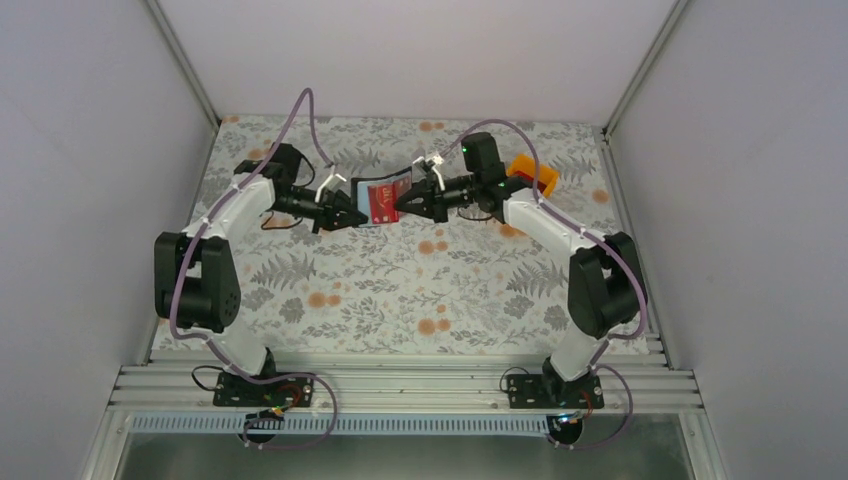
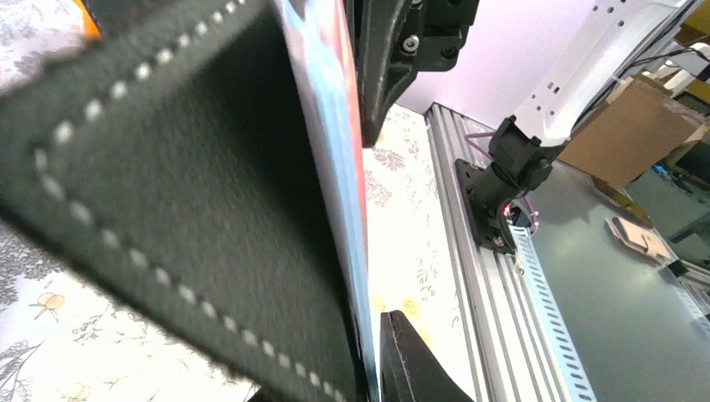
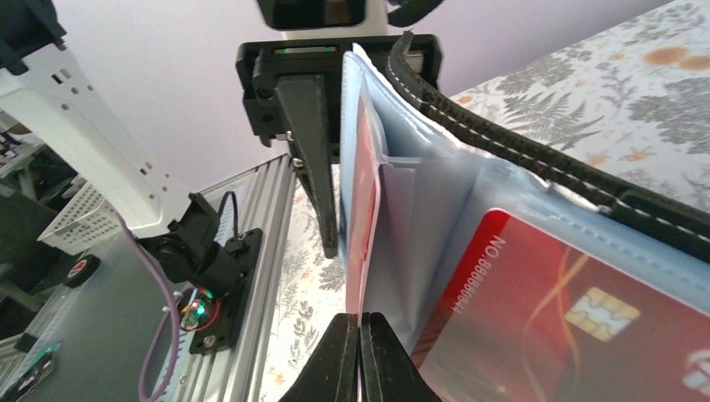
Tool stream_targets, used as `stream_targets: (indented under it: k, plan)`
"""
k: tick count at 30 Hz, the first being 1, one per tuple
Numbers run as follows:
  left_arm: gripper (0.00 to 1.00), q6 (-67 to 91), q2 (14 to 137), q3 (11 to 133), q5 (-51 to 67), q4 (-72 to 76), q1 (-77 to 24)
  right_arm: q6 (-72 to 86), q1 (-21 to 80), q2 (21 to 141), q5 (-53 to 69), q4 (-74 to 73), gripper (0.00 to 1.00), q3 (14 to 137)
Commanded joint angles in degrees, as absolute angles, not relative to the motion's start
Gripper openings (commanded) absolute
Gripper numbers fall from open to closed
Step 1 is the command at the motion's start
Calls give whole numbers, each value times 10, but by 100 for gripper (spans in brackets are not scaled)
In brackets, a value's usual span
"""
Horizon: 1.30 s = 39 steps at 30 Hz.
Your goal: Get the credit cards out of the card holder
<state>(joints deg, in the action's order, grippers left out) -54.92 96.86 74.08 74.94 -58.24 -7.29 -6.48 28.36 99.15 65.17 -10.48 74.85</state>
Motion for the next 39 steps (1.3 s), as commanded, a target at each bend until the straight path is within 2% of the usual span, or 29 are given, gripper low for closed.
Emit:
stream_targets:
  k: [1, 4, 6, 7, 13, 24, 29, 34, 39]
  plan:
    - [12, -530, 947, 733, 748, -537, -72, -72, 265, 963, 638, -94, 5, 747]
    - [11, -533, 946, 734, 752, -541, -72, -83, 265, 960, 625, -111, 4, 754]
    - [3, -539, 946, 735, 757, -547, -72, -87, 265, 957, 617, -116, 4, 753]
    - [3, -541, 946, 734, 760, -549, -72, -90, 264, 958, 613, -121, 4, 754]
    - [2, -544, 950, 737, 804, -555, -57, -87, 246, 957, 596, -130, 4, 735]
    - [2, -474, 955, 706, 771, -493, -50, -43, 184, 958, 559, -138, 4, 734]
    - [2, -320, 992, 660, 715, -358, -48, 87, 140, 957, 476, -114, 4, 731]
    - [2, -305, 1046, 644, 689, -326, -43, 246, 100, 911, 374, -105, 5, 703]
    - [2, -277, 1094, 642, 653, -309, -6, 322, 97, 838, 267, -75, 4, 650]
